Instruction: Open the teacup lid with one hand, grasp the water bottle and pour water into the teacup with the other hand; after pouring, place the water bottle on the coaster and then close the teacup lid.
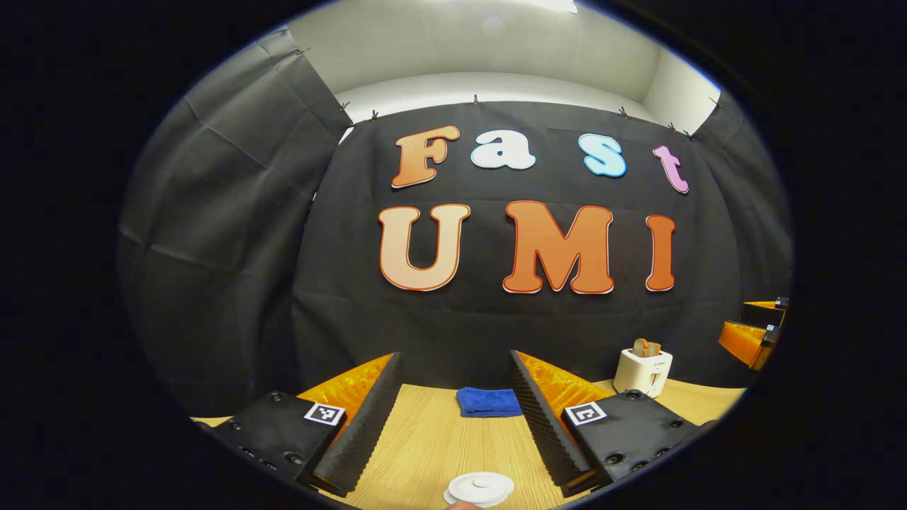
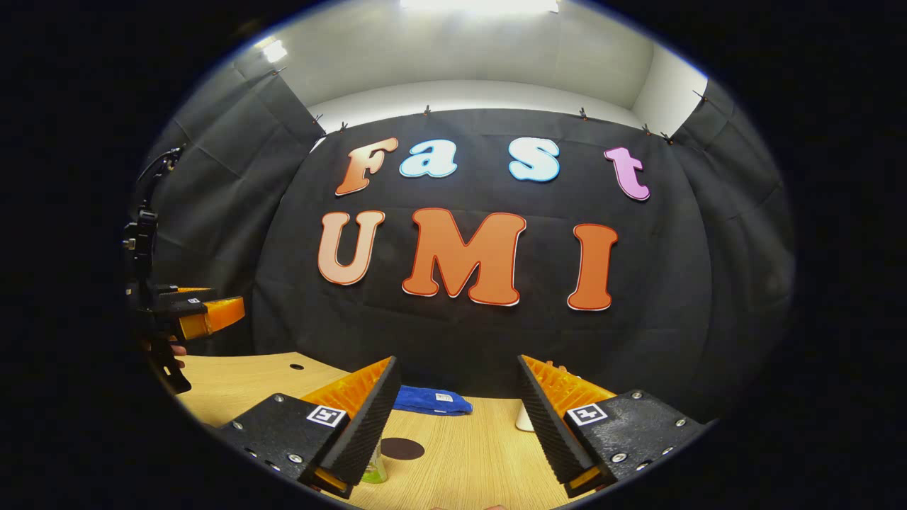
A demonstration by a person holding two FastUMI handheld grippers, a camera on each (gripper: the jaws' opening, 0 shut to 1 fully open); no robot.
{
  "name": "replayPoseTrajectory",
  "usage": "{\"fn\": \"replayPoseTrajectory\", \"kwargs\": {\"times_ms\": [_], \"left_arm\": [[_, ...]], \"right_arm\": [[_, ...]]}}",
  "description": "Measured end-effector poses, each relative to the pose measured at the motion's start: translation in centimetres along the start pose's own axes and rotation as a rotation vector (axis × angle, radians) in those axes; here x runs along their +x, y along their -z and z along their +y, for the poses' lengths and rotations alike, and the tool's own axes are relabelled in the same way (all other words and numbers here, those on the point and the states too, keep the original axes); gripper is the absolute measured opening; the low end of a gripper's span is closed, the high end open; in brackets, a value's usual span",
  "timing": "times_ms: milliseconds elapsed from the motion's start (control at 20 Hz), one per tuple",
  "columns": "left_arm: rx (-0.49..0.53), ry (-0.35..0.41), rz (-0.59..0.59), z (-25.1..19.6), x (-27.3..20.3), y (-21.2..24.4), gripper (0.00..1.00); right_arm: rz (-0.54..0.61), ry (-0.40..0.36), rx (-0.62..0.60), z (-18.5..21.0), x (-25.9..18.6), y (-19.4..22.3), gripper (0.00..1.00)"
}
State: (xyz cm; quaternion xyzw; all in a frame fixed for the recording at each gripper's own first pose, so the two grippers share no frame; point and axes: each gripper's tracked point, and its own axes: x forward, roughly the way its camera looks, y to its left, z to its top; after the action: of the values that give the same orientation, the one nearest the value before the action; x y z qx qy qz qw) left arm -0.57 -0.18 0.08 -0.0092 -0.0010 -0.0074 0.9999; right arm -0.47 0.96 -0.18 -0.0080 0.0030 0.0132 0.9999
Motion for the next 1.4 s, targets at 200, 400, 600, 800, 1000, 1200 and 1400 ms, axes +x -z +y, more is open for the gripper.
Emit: {"fn": "replayPoseTrajectory", "kwargs": {"times_ms": [200, 400, 600, 800, 1000, 1200, 1400], "left_arm": [[-0.003, -0.002, 0.012, 0.1, 0.0, 0.3, 0.96], [0.012, -0.006, 0.042, 0.3, 0.1, 1.2, 0.96], [-0.011, 0.042, 0.075, -0.8, 0.1, 2.8, 0.96], [-0.002, 0.108, 0.14, -1.9, -0.2, 6.0, 0.96], [0.031, 0.157, 0.205, -2.9, -0.8, 9.4, 0.98], [0.067, 0.173, 0.264, -3.4, -1.1, 12.7, 0.97], [0.112, 0.21, 0.341, -4.2, -1.4, 16.1, 0.98]], "right_arm": [[0.001, -0.007, -0.004, 0.1, -0.1, 0.0, 0.98], [0.008, -0.007, -0.004, 0.3, -0.1, 0.3, 0.98], [0.025, -0.021, -0.002, 0.5, -0.1, 1.1, 0.97], [0.044, -0.039, 0.005, 1.0, 0.1, 2.3, 0.97], [0.076, -0.057, 0.022, 1.6, 0.2, 3.6, 0.97], [0.092, -0.067, 0.021, 1.7, 0.3, 4.4, 0.98], [0.099, -0.085, 0.01, 2.2, 0.0, 5.1, 0.98]]}}
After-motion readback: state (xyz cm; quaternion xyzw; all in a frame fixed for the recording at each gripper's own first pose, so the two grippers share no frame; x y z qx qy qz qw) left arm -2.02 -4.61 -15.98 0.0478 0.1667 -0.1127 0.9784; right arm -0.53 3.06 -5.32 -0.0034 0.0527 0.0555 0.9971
